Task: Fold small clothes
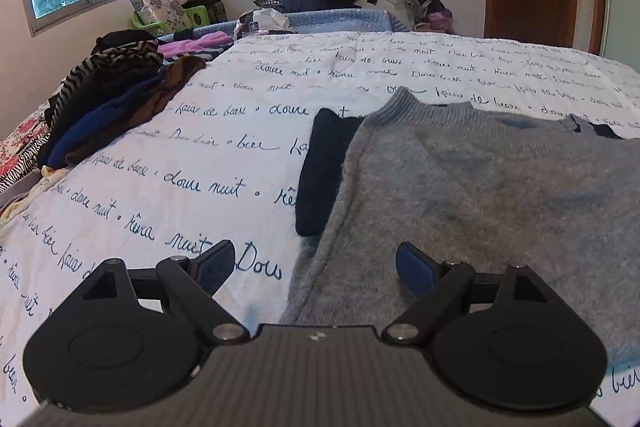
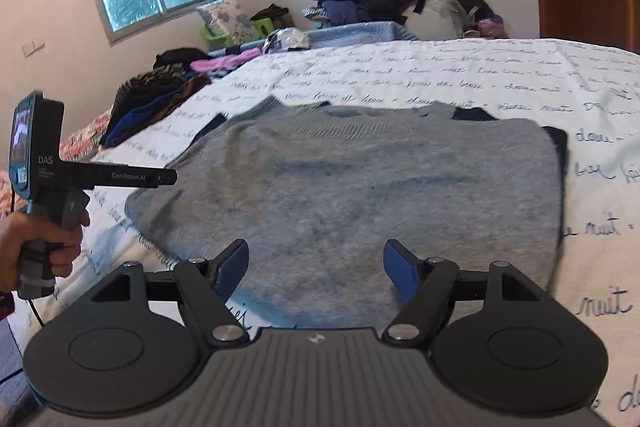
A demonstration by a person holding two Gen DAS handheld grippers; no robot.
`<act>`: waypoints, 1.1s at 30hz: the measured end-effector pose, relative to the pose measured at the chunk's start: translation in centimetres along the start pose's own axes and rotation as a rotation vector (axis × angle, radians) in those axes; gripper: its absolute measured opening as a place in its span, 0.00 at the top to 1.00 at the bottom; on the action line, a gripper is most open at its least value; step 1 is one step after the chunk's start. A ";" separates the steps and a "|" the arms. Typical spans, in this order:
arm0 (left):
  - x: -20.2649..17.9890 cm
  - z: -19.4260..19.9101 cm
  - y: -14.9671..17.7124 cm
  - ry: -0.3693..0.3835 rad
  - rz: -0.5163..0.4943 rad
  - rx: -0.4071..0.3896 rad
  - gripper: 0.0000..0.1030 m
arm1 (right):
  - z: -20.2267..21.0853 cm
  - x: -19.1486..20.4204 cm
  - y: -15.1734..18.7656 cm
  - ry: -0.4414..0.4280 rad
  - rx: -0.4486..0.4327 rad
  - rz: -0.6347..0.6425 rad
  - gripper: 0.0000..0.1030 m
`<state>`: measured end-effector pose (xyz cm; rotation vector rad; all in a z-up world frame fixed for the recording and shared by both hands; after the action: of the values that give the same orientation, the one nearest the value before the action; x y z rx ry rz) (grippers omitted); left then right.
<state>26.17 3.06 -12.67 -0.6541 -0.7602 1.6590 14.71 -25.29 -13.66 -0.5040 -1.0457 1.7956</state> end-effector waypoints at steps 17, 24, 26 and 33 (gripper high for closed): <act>1.1 -0.3 2.2 0.023 -0.016 0.049 0.10 | -0.7 3.3 0.4 0.033 0.059 0.068 0.26; 1.8 -0.1 0.6 0.027 -0.020 0.011 0.10 | -2.0 5.9 -0.4 -0.007 0.068 0.123 0.25; 2.3 -0.5 -0.8 0.032 -0.013 0.001 0.10 | -2.6 6.9 -0.8 -0.014 0.072 0.143 0.25; 5.4 -3.9 -4.1 0.143 0.143 0.104 0.10 | -5.5 13.6 -2.5 0.045 0.045 0.378 0.25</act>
<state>30.55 9.53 -12.15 -0.7583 -0.5315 1.7479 13.83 -10.46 -13.11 -0.7504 -0.9200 2.1210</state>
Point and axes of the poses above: each gripper's, at about its wrist camera, not at the fingertips, and z roughly against the way its jaws point, x to its left, y to its underside, the point moved 4 cm from there along -z, roughly the way its jaws point, and after that the axes turned 12 degrees about z, right-handed, at the moved point
